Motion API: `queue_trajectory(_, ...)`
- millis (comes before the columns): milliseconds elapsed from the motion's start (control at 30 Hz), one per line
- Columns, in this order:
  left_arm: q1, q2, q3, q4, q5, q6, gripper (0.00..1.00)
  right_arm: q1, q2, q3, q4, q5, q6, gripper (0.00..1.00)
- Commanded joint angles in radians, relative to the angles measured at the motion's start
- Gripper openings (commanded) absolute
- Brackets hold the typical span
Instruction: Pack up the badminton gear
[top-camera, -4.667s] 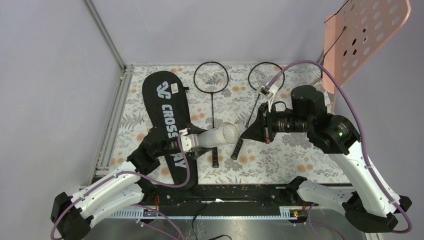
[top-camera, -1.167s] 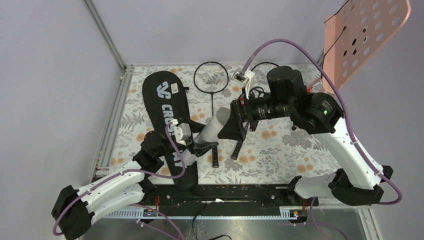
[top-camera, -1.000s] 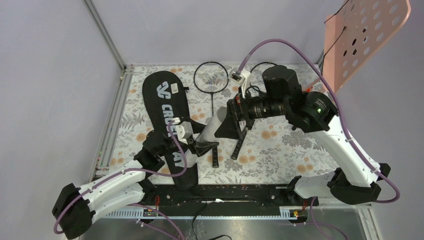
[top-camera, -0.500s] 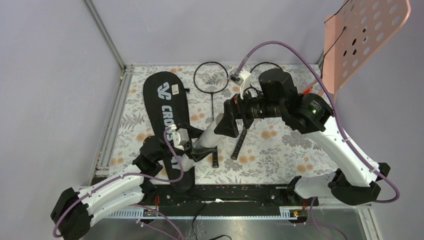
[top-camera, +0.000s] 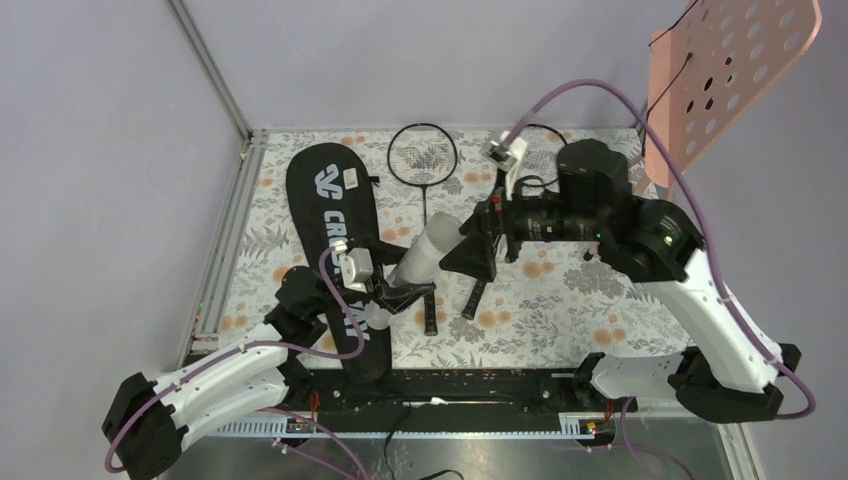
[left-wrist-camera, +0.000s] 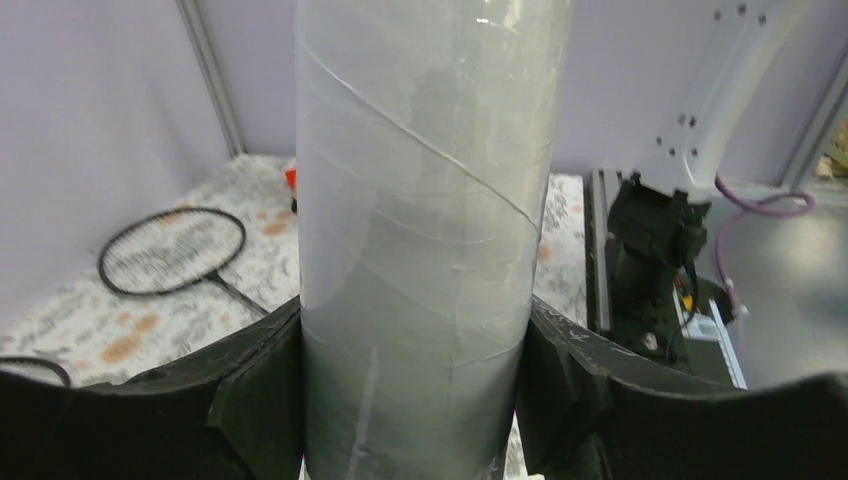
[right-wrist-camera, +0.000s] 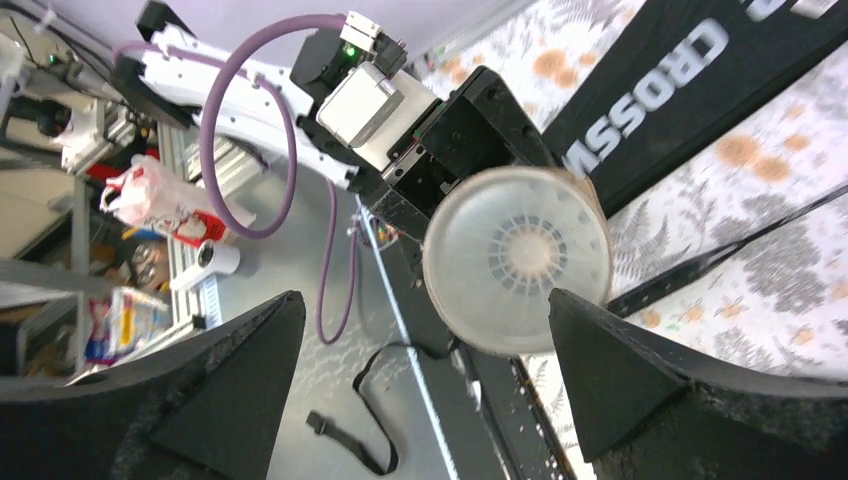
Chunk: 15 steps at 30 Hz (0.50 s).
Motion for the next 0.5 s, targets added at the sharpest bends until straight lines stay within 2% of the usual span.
queue_trajectory(0, -0.005, 0.002, 0.125, 0.106, -0.094, -0.019, 0.62, 0.013, -0.146, 0.028, 0.135, 0.147, 0.003, 1.0)
queue_trajectory(167, -0.004, -0.008, 0.24, -0.079, -0.293, 0.004, 0.62, 0.012, -0.329, -0.169, 0.294, 0.38, 0.025, 1.0)
queue_trajectory(267, -0.002, 0.004, 0.369, -0.311, -0.551, 0.025, 0.61, 0.012, -0.396, -0.285, 0.312, 0.526, 0.034, 1.0)
queue_trajectory(367, 0.004, 0.064, 0.521, -0.551, -0.829, 0.021, 0.6, 0.013, -0.422, -0.405, 0.314, 0.586, 0.048, 1.0)
queue_trajectory(467, 0.048, 0.166, 0.644, -0.748, -1.018, -0.012, 0.6, 0.012, -0.428, -0.535, 0.343, 0.635, 0.086, 1.0)
